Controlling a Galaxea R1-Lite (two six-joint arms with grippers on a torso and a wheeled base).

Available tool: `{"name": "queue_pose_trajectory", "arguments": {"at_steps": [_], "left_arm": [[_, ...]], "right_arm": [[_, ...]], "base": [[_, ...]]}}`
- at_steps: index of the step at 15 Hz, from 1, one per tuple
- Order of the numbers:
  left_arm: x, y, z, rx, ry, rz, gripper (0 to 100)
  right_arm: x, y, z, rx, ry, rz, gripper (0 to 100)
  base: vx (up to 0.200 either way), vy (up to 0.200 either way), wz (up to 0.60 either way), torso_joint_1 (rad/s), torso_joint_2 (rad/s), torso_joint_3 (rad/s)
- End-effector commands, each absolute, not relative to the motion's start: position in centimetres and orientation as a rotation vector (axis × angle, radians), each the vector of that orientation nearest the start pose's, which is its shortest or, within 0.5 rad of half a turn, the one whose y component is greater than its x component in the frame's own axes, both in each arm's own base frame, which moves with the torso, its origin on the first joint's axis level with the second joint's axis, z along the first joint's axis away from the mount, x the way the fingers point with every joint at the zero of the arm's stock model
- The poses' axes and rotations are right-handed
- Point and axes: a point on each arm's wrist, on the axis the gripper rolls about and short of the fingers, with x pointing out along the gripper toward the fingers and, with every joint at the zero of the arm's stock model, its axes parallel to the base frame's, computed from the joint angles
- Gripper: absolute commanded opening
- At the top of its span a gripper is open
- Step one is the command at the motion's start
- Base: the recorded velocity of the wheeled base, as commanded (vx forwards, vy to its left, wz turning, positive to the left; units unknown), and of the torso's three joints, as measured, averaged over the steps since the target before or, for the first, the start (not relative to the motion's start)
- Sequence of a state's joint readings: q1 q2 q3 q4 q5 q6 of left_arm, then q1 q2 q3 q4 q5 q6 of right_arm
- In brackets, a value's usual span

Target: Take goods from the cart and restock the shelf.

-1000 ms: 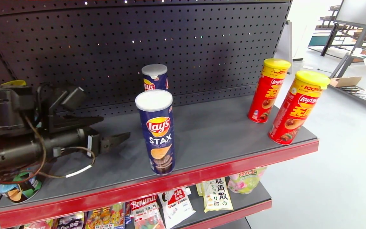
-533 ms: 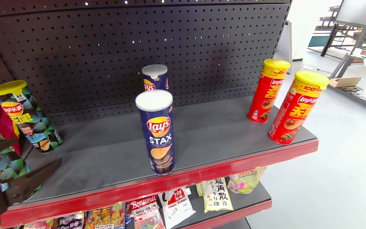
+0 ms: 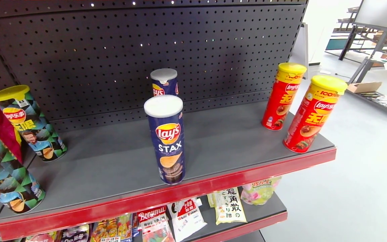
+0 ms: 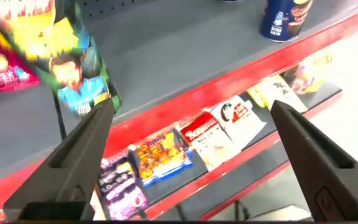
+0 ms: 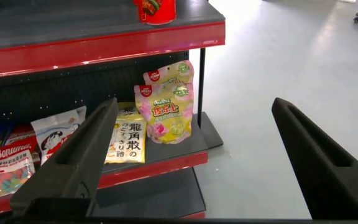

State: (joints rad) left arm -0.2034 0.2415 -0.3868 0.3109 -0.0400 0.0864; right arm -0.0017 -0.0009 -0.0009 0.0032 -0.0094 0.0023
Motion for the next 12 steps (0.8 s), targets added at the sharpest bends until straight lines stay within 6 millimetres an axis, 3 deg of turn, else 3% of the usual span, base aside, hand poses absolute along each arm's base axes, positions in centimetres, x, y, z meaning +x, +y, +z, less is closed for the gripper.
{"name": "queue_pose_trajectory", "arguments": {"at_steps": [1,12], "left_arm": [[-3.79,0.68,14.05,0.09,0.102,-0.25,100],[-4.22,0.79,13.27,0.021,0.087,-0.235,100]], "right_arm": [[-2.28,-0.02,7.52,0.002,0.003,-0.011,100],[-2.28,-0.02,7.52,0.005,0.003,-0.011,100]], "base": [[0.0,0.0,0.0,0.0,0.0,0.0],[0.0,0.0,0.0,0.0,0.0,0.0]]}}
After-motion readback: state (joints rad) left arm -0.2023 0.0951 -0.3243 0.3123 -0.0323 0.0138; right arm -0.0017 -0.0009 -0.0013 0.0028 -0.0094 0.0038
